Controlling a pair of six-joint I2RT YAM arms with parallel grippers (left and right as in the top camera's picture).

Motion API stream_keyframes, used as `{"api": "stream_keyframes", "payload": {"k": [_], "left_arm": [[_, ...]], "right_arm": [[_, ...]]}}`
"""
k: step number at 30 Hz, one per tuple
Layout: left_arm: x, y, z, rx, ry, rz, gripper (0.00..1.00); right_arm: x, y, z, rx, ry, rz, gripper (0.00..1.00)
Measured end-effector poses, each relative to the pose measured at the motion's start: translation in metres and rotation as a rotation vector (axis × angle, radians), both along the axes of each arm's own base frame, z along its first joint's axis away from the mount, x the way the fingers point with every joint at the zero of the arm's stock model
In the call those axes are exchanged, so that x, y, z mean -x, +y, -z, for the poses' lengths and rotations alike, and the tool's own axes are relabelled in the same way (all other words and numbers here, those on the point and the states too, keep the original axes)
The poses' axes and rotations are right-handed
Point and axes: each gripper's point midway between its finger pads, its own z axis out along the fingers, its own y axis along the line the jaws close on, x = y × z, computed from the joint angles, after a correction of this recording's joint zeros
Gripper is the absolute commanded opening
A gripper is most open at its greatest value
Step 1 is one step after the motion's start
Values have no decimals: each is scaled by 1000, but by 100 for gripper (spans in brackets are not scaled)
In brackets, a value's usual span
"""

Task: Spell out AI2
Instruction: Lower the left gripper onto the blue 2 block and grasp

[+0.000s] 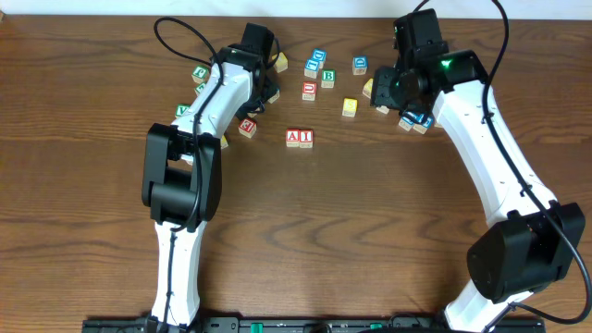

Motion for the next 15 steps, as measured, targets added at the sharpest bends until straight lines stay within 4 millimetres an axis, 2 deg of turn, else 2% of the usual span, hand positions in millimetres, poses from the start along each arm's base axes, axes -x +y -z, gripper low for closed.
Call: {"api": "stream_keyframes", "payload": {"k": [6,10,15], "left_arm": [[0,0,2,-1,4,0,52],[0,0,3,-2,5,1,41],[2,1,3,-3,12,-1,39]], "right_arm": [[0,0,0,0,0,0,57],[0,0,0,0,0,0,58],[0,-1,0,3,-1,2,58]]}}
